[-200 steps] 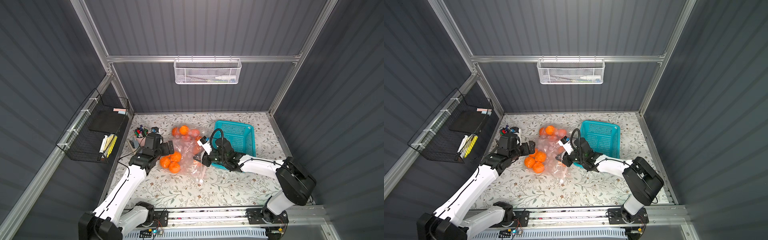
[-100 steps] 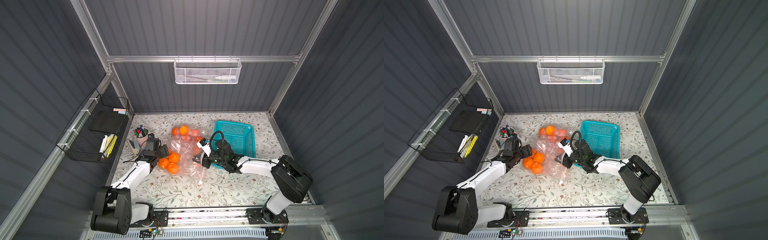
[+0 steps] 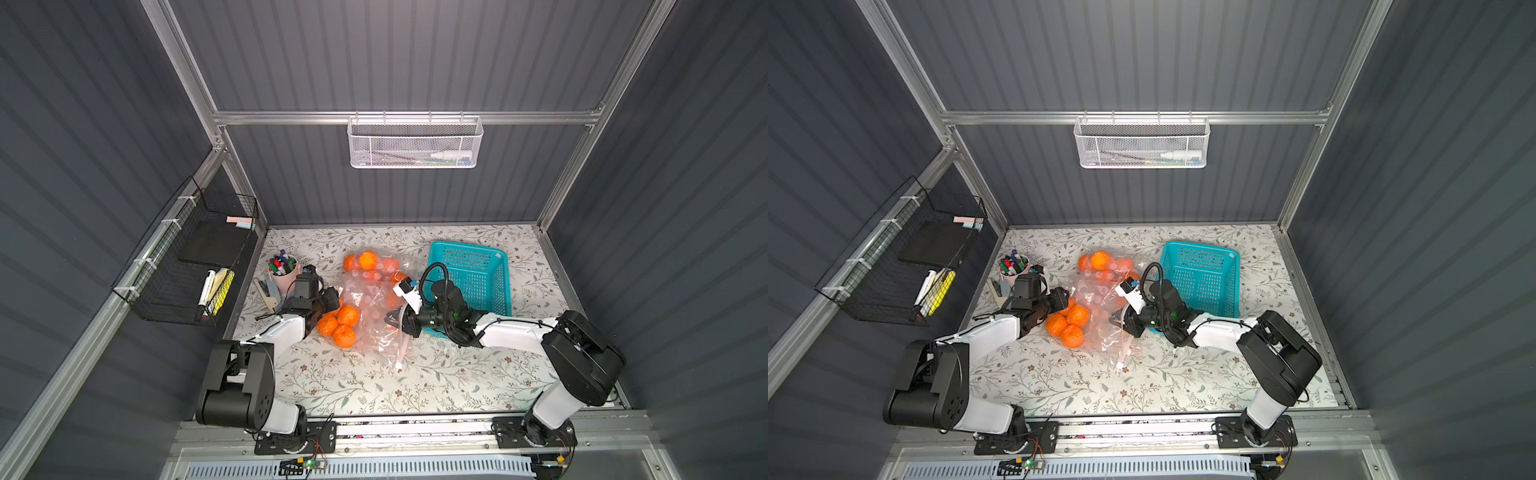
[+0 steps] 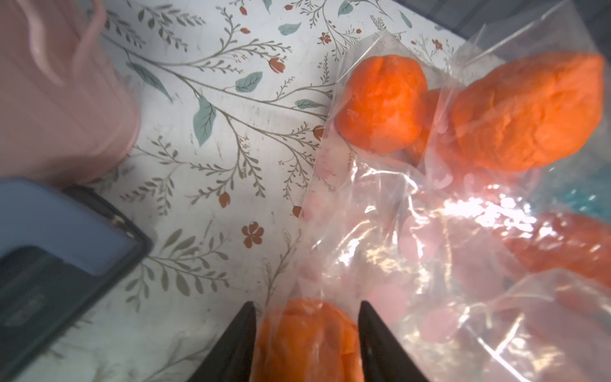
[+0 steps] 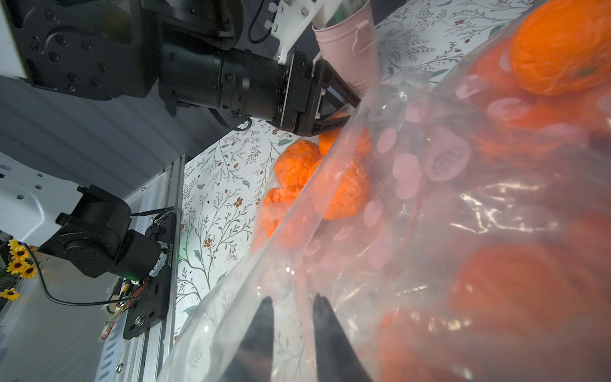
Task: Open the zip-top bag and take out the orange
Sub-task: Pick up the orange from the zipper food storage bag.
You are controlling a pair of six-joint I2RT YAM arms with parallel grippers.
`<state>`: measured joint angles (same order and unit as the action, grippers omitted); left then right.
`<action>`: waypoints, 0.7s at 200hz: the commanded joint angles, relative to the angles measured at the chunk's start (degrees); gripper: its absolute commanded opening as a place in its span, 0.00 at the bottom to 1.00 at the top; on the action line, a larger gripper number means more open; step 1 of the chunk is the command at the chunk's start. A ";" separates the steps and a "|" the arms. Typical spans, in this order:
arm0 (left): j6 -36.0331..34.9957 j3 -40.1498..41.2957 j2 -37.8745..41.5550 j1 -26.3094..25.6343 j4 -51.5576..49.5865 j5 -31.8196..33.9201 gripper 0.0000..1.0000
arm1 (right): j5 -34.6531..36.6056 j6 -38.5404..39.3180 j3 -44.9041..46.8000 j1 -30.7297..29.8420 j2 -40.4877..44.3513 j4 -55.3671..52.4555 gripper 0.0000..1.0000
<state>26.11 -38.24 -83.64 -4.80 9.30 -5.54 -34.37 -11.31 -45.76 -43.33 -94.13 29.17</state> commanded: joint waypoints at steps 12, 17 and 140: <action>-0.30 -1.04 0.73 0.22 -0.32 -3.69 0.20 | -0.79 0.94 -0.05 -0.44 -0.36 0.79 0.25; -0.28 -1.26 1.10 0.22 -0.81 -3.57 0.18 | -0.80 0.93 -0.06 -0.44 -0.40 0.74 0.25; -5.72 -3.53 24.97 0.23 -22.08 -10.98 0.00 | 7.69 -0.08 7.25 -7.32 3.24 -2.43 0.22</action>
<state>21.91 -40.07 -63.18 -4.67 -5.52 -12.40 -30.68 -10.66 -40.97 -47.68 -91.39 28.75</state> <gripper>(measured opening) 0.048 0.222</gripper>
